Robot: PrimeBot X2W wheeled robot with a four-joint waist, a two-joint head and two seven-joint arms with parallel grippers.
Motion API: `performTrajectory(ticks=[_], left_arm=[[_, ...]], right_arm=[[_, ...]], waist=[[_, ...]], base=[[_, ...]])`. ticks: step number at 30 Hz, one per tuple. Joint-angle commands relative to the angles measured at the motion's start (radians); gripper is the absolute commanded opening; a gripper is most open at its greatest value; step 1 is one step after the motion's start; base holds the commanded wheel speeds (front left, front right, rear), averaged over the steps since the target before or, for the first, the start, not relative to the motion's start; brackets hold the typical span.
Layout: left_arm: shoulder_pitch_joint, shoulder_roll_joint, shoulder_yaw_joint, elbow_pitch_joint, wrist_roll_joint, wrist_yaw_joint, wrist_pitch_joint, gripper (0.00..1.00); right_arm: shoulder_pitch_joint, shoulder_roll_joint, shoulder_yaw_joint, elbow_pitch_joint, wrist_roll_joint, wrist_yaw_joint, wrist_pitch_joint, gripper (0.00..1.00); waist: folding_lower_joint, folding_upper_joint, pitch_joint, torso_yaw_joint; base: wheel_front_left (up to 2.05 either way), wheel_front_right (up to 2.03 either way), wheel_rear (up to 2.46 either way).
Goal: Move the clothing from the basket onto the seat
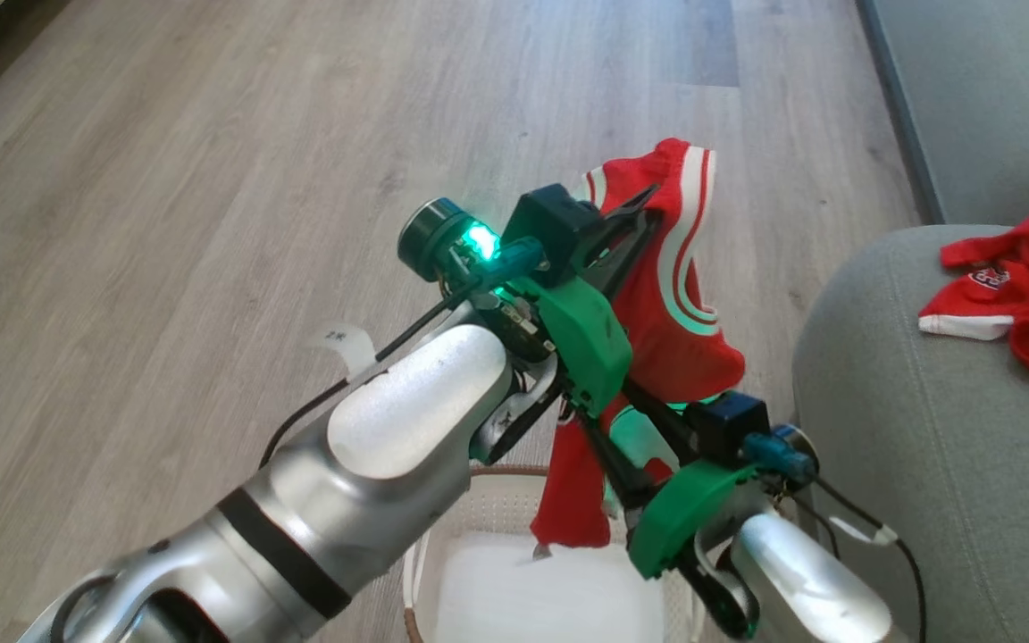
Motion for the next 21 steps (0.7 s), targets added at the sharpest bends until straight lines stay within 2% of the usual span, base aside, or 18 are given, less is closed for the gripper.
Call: performTrajectory(ticks=[1, 2, 3, 7, 13, 14, 15, 16, 17, 19, 21], left_arm=[[-0.085, 0.008, 0.026, -0.035, -0.009, 0.016, -0.006, 0.00], [-0.087, 0.008, 0.020, -0.037, -0.013, 0.020, -0.008, 0.00], [-0.088, 0.008, 0.015, -0.038, -0.018, 0.025, -0.009, 0.00], [-0.086, 0.007, 0.011, -0.019, -0.033, 0.043, -0.017, 0.00], [-0.055, 0.026, 0.046, 0.051, -0.059, 0.056, -0.070, 0.00], [-0.048, 0.029, 0.055, 0.059, -0.066, 0.057, -0.082, 0.09], [-0.040, 0.032, 0.063, 0.067, -0.072, 0.057, -0.091, 0.33], [-0.034, 0.037, 0.069, 0.075, -0.074, 0.057, -0.099, 0.44], [-0.034, 0.037, 0.069, 0.075, -0.074, 0.057, -0.099, 0.44], [-0.012, 0.048, 0.084, 0.097, -0.083, 0.052, -0.117, 1.00], [0.002, 0.054, 0.095, 0.107, -0.086, 0.051, -0.127, 1.00]], right_arm=[[-0.065, 0.008, -0.001, -0.020, 0.002, 0.000, -0.007, 0.37], [-0.070, 0.008, -0.005, -0.015, 0.000, 0.000, -0.007, 0.22], [-0.075, 0.008, -0.009, -0.010, -0.003, 0.000, -0.007, 0.00], [-0.084, 0.008, -0.043, -0.001, -0.019, 0.000, -0.007, 0.00], [-0.076, 0.008, -0.101, -0.041, -0.041, 0.000, -0.007, 0.00], [-0.074, 0.008, -0.109, -0.051, -0.044, 0.000, -0.007, 0.00], [-0.073, 0.008, -0.117, -0.060, -0.047, 0.000, -0.007, 0.00], [-0.072, 0.008, -0.126, -0.070, -0.052, 0.000, -0.007, 0.00], [-0.072, 0.008, -0.126, -0.070, -0.052, 0.000, -0.007, 0.00], [-0.071, 0.008, -0.155, -0.104, -0.071, 0.000, -0.007, 0.00], [-0.071, 0.008, -0.179, -0.127, -0.088, 0.000, -0.007, 0.00]], waist=[[0.0001, -0.0001, 0.003, 0.011], [0.0001, -0.0001, 0.005, 0.015], [0.0001, -0.0001, 0.006, 0.018], [0.0001, -0.0001, 0.011, 0.020], [0.0001, -0.0001, 0.020, -0.019], [0.0001, -0.0001, 0.021, -0.026], [0.0001, -0.0001, 0.022, -0.034], [0.0001, -0.0001, 0.023, -0.042], [0.0001, -0.0001, 0.023, -0.042], [0.0001, -0.0001, 0.025, -0.068], [0.0001, -0.0001, 0.026, -0.085]], base=[[0.00, 0.00, 0.00], [0.00, 0.00, 0.00], [0.00, 0.00, 0.00], [0.00, 0.00, 0.00], [0.00, 0.00, 0.00], [0.00, 0.00, 0.00], [0.00, 0.00, 0.00], [0.00, 0.00, 0.00], [0.00, 0.00, 0.00], [0.00, 0.00, 0.00], [0.00, 0.00, 0.00]])
